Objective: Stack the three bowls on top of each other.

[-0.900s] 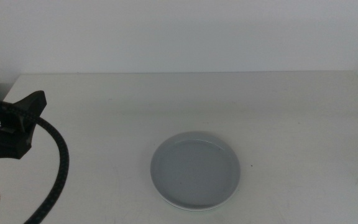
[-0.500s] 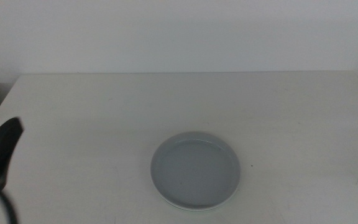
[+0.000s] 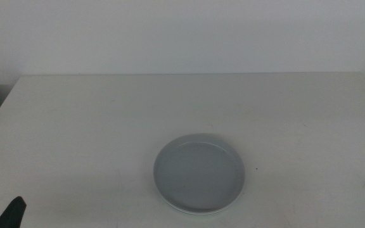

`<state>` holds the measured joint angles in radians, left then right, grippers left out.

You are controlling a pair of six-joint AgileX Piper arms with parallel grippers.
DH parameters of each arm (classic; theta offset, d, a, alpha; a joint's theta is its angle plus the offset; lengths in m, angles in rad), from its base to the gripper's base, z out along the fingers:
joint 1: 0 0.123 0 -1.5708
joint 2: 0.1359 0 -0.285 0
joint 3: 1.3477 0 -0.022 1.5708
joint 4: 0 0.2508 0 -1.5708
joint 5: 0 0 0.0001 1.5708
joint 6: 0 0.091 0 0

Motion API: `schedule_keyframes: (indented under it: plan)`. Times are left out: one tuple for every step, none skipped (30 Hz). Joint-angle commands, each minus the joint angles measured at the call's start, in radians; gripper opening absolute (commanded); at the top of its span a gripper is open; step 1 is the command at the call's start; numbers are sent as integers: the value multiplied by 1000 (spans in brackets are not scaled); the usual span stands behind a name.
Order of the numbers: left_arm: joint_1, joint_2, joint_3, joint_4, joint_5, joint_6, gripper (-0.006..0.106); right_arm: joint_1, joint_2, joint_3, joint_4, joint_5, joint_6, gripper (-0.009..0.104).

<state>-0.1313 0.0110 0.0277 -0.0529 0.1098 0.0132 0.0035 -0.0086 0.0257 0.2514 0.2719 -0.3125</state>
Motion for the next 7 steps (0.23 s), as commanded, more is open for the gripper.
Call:
schedule_keyframes:
  plan:
    - [1, -26, -3, -22, -42, -13, 105, -3, -29, -6, -8, -82, -9, 51]
    - [1, -38, -3, -22, -41, -13, 105, -3, -28, -4, -8, -79, -9, 51]
    - [1, -40, -2, -22, -45, -13, 105, -3, -28, -4, -8, -73, -9, 51]
    - [1, -39, -2, -22, -46, -13, 105, -3, -28, -4, -7, -75, -9, 51]
    - [1, -39, -2, -22, -46, -13, 105, -3, -28, -4, -7, -77, -9, 51]
    - [1, -39, -2, -22, -46, -13, 105, -3, -28, -4, -7, -80, -9, 51]
    - [1, -38, -2, -20, -45, -13, 105, -3, -28, -4, -4, -82, -9, 51]
